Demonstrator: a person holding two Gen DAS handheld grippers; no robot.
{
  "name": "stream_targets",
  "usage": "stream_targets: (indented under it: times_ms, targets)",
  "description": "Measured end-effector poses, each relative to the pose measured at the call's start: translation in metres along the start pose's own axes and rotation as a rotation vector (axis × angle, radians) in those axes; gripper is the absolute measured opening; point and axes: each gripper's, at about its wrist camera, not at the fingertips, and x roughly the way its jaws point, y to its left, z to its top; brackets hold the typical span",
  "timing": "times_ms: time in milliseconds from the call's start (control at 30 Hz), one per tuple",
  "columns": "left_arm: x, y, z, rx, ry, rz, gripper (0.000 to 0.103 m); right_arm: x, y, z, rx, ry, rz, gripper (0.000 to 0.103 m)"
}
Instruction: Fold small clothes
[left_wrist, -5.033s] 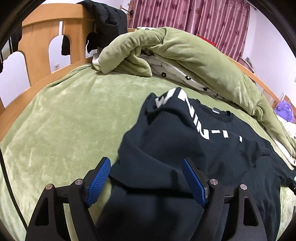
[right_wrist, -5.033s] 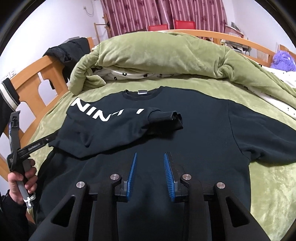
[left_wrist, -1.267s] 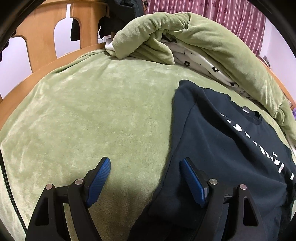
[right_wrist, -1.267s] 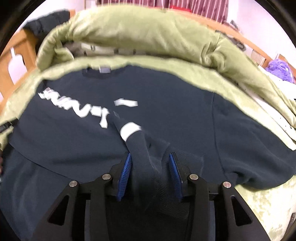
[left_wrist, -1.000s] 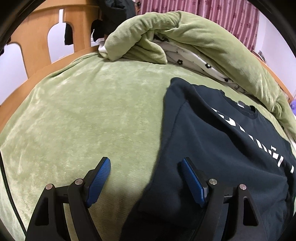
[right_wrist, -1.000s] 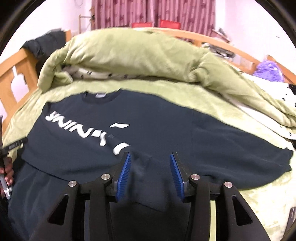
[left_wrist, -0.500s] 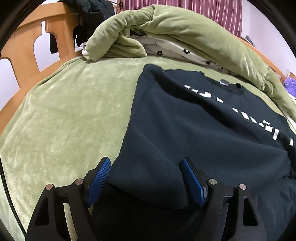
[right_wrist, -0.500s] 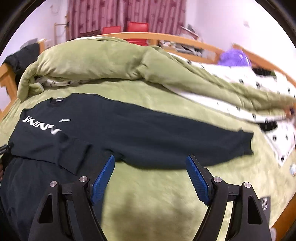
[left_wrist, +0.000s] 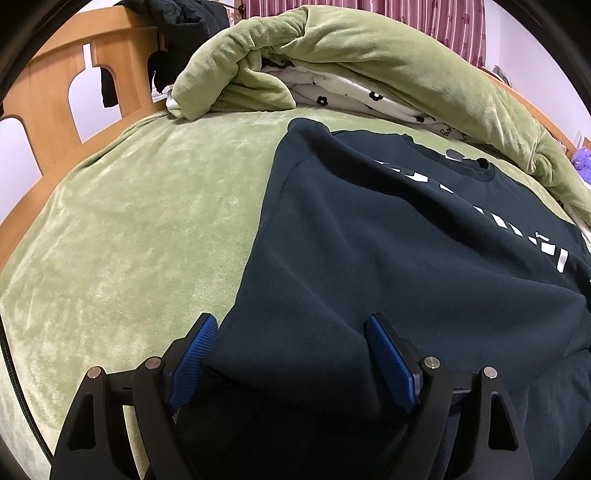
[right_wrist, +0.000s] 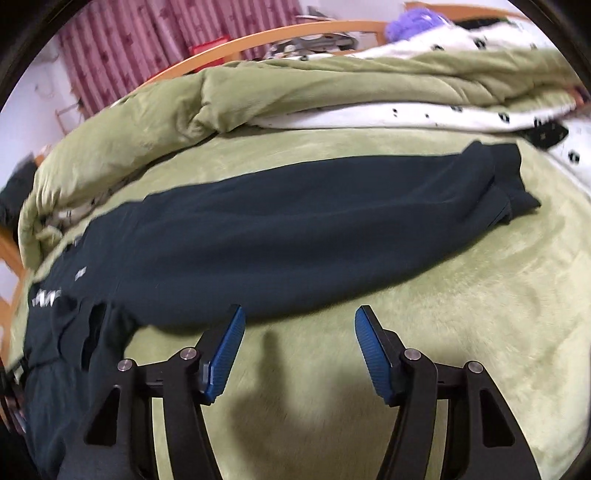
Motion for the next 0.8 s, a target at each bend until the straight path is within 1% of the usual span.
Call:
stream_targets:
  times_ms: [133, 233, 267, 333, 367, 400, 467, 567, 600, 700, 800]
  targets:
    - [0.0, 0.0, 0.0, 0.003, 0.0, 0.003, 0.083, 0.022, -0.022, 0.01, 0.102, 0.001, -0.003, 0.065]
    - [0.0, 0.0, 0.0, 0.002, 0.0, 0.002, 0.083, 0.034, -0.039, 0.017, 0.195, -0.008, 0.029, 0.066]
    - [0.0, 0.0, 0.0, 0.002, 0.0, 0.002, 0.083, 0.036, -0.041, 0.02, 0.212, -0.016, 0.035, 0.064]
    - [0.0, 0.0, 0.0, 0.002, 0.0, 0.002, 0.083, 0.037, -0.043, 0.025, 0.221, -0.033, 0.016, 0.04]
    - [0.0, 0.0, 0.0, 0.002, 0.0, 0.002, 0.083, 0.038, -0.042, 0.028, 0.211, -0.043, 0.005, 0.009]
    - [0.0, 0.0, 0.0, 0.002, 0.0, 0.002, 0.083, 0.038, -0.039, 0.032, 0.189, -0.065, 0.01, 0.008]
    - [0.001, 0.0, 0.0, 0.001, 0.0, 0.001, 0.083, 0.032, -0.031, 0.037, 0.157, -0.108, -0.016, 0.007]
    - [0.001, 0.0, 0.0, -0.001, -0.001, 0.0, 0.083, 0.006, -0.002, 0.048, 0.054, -0.204, -0.063, 0.006]
    - [0.001, 0.0, 0.0, -0.003, -0.001, -0.001, 0.083, -0.007, 0.011, 0.051, 0.021, -0.24, -0.068, 0.006]
    - [-0.002, 0.0, 0.002, -0.016, -0.011, -0.001, 0.083, -0.045, 0.049, 0.063, -0.06, -0.318, -0.038, 0.006]
    - [-0.006, 0.005, 0.006, -0.055, -0.021, -0.015, 0.083, -0.084, 0.101, 0.068, -0.18, -0.383, -0.038, 0.006]
